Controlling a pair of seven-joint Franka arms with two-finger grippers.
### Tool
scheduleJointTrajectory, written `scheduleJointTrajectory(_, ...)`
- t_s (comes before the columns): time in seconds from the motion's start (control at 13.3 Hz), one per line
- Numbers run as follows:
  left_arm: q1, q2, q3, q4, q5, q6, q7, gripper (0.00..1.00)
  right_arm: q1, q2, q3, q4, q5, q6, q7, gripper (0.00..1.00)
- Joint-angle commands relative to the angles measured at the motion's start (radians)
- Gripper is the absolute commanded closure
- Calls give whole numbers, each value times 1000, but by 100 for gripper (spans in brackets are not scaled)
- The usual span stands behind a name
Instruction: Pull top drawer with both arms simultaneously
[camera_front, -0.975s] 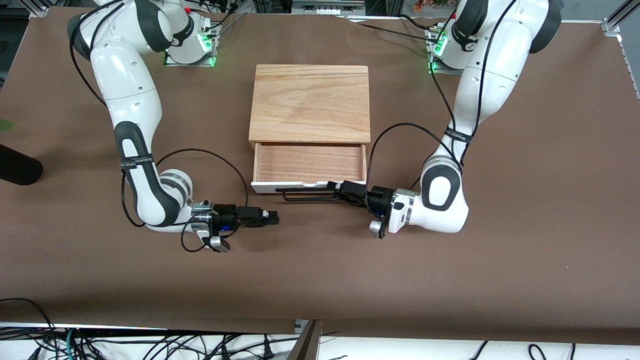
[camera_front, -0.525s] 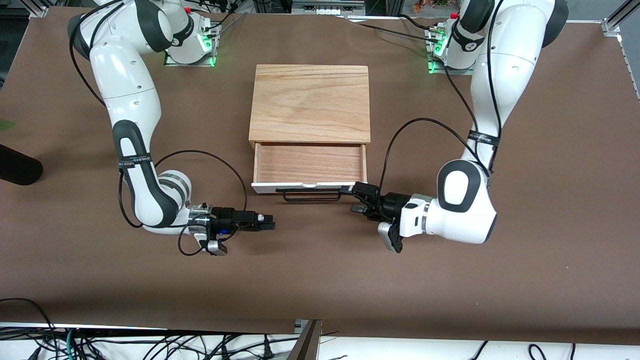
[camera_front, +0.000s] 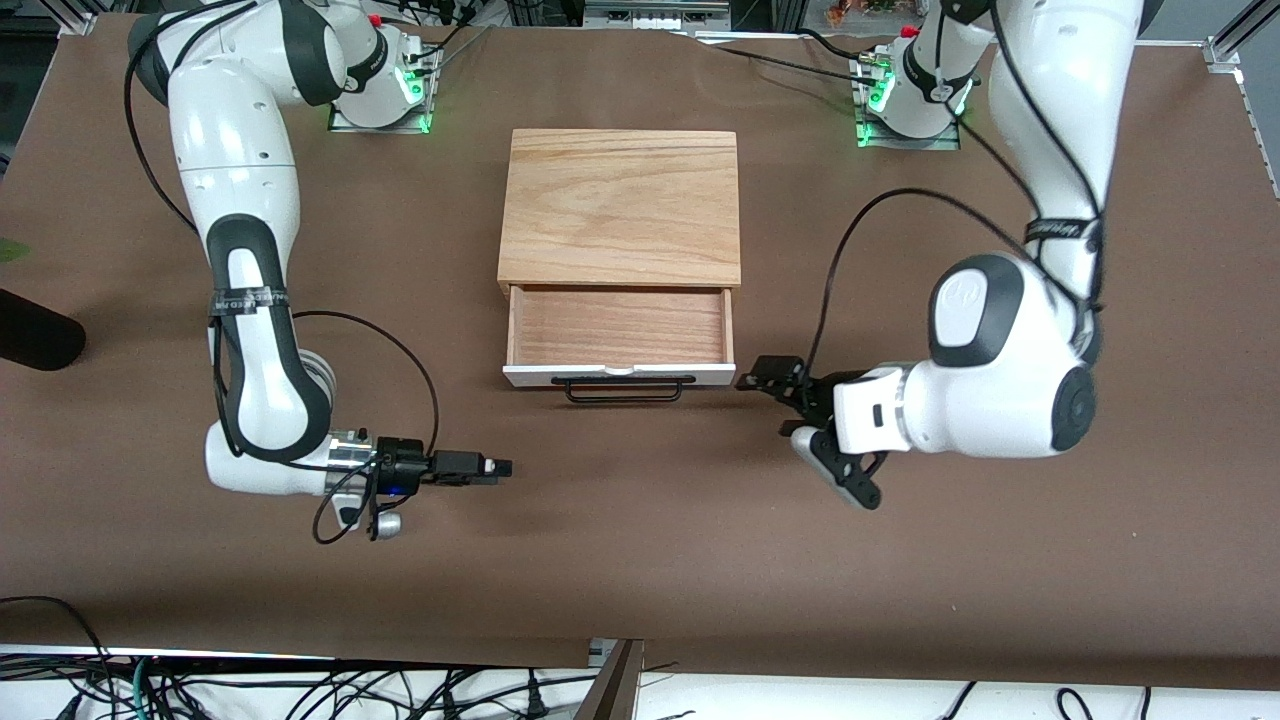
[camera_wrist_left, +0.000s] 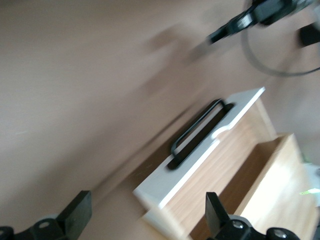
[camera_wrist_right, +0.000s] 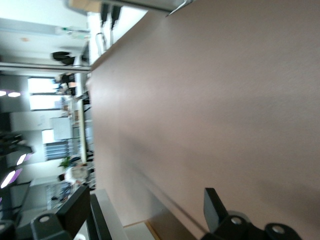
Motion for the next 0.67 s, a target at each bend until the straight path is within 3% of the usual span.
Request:
scheduleJointTrajectory(0.0,-3,-106,6,-27,231,-59,-18,0,49,-7,-22,44,-139,83,171,0)
scheduleJointTrajectory(0.15,-2,-158,9,-27,367,-139,-18,0,80,-12,-23,46,-266,145,269,0)
scheduleJointTrajectory(0.3,-2,-215,11,-28,512,-164,-18,0,111,-32,-34,46,-450,165,410,0)
scheduleJointTrajectory(0.53,56,-366,25,-176,553,-164,-163,0,142,-120,-57,26,-754,159,486,0)
scheduleJointTrajectory(0.6,85,-417,23,-238,556,-155,-231,0,134,-185,-56,-29,-847,156,480,0)
